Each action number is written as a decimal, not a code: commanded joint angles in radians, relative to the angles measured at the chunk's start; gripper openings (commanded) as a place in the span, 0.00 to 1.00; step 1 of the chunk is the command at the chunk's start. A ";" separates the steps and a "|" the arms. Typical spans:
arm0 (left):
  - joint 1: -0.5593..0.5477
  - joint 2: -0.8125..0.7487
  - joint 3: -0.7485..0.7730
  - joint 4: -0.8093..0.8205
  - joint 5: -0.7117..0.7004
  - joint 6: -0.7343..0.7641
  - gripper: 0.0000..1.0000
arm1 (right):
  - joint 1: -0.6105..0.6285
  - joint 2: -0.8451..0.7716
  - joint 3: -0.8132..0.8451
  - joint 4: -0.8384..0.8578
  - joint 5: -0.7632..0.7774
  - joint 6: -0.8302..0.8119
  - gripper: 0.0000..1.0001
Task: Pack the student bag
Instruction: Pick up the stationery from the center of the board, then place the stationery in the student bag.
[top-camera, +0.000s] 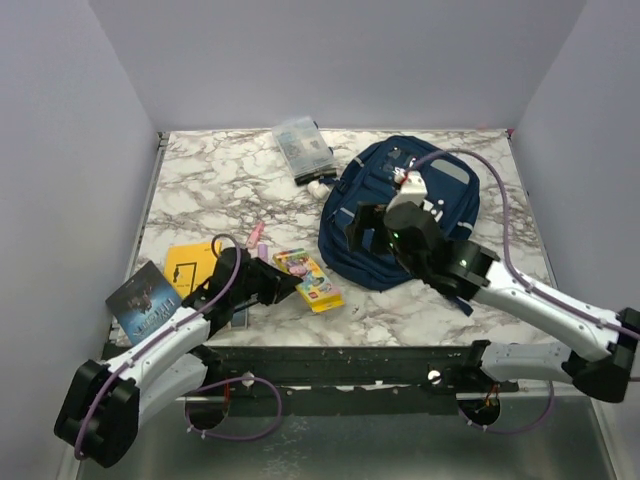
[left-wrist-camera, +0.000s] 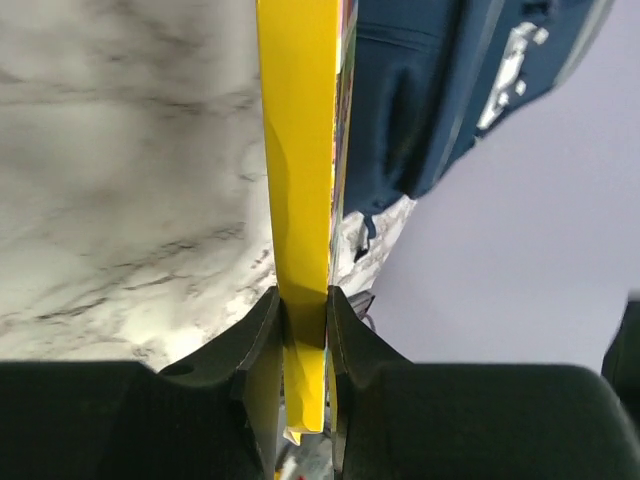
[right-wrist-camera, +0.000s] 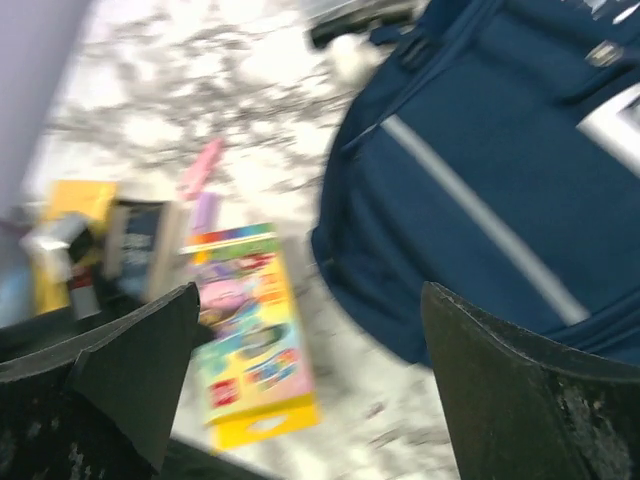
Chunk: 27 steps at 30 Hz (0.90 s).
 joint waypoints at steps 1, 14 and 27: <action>0.000 -0.092 0.162 -0.179 0.016 0.224 0.14 | -0.069 0.222 0.125 -0.204 0.169 -0.369 0.95; 0.006 -0.272 0.325 -0.512 -0.048 0.455 0.18 | -0.076 0.576 0.189 -0.205 0.230 -0.554 0.80; 0.008 -0.263 0.419 -0.588 -0.086 0.549 0.18 | -0.077 0.755 0.174 -0.155 0.374 -0.523 0.50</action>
